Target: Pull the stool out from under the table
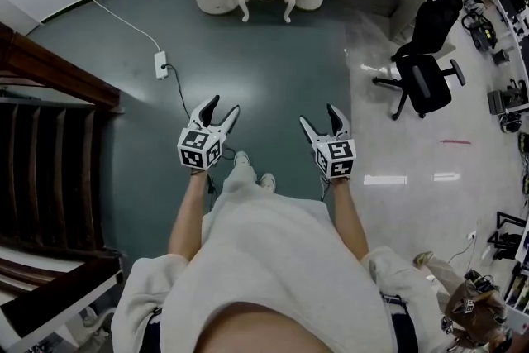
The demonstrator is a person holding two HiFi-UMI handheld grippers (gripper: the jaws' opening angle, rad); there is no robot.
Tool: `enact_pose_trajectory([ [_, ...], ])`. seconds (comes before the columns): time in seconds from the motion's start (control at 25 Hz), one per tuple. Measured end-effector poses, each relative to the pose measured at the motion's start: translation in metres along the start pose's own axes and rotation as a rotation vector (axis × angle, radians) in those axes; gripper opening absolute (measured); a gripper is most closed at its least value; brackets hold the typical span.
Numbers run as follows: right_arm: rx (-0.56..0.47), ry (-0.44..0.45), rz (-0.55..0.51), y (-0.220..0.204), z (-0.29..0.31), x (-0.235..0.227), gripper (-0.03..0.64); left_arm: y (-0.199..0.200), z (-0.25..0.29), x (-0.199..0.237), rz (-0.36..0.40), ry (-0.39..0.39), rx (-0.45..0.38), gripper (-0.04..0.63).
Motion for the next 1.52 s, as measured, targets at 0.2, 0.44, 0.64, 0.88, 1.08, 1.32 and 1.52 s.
enact_pose_trajectory([
  [0.2,0.007,0.003,0.0,0.009,0.034,-0.015,0.341,0.007,0.027,0.023,-0.005,0.01,0.009,0.239],
  [0.44,0.016,-0.015,0.002,0.028,0.101,-0.043,0.339,0.026,0.085,0.073,-0.009,-0.006,0.014,0.239],
  [0.64,0.027,-0.04,-0.001,0.058,0.164,-0.071,0.337,0.058,0.142,0.122,-0.008,-0.029,0.016,0.239],
  [0.88,0.028,-0.085,0.007,0.107,0.241,-0.11,0.337,0.108,0.209,0.184,0.002,-0.061,0.02,0.239],
  [1.08,0.03,-0.117,0.016,0.134,0.298,-0.133,0.337,0.14,0.256,0.236,-0.008,-0.072,0.015,0.239],
  [1.32,0.045,-0.146,0.029,0.152,0.345,-0.154,0.334,0.162,0.303,0.278,-0.012,-0.093,0.021,0.239],
  [1.52,0.075,-0.156,0.041,0.151,0.366,-0.172,0.333,0.17,0.335,0.293,-0.021,-0.111,0.033,0.239],
])
Point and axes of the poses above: the fingertips, and each gripper's own axes: z forward along the fingers, x to its left, y out of its top, the point moved 2 cm from there along -z, backward along the fingers, and after that the axes turned 3 degrees about -z, right-handed, at the moved point
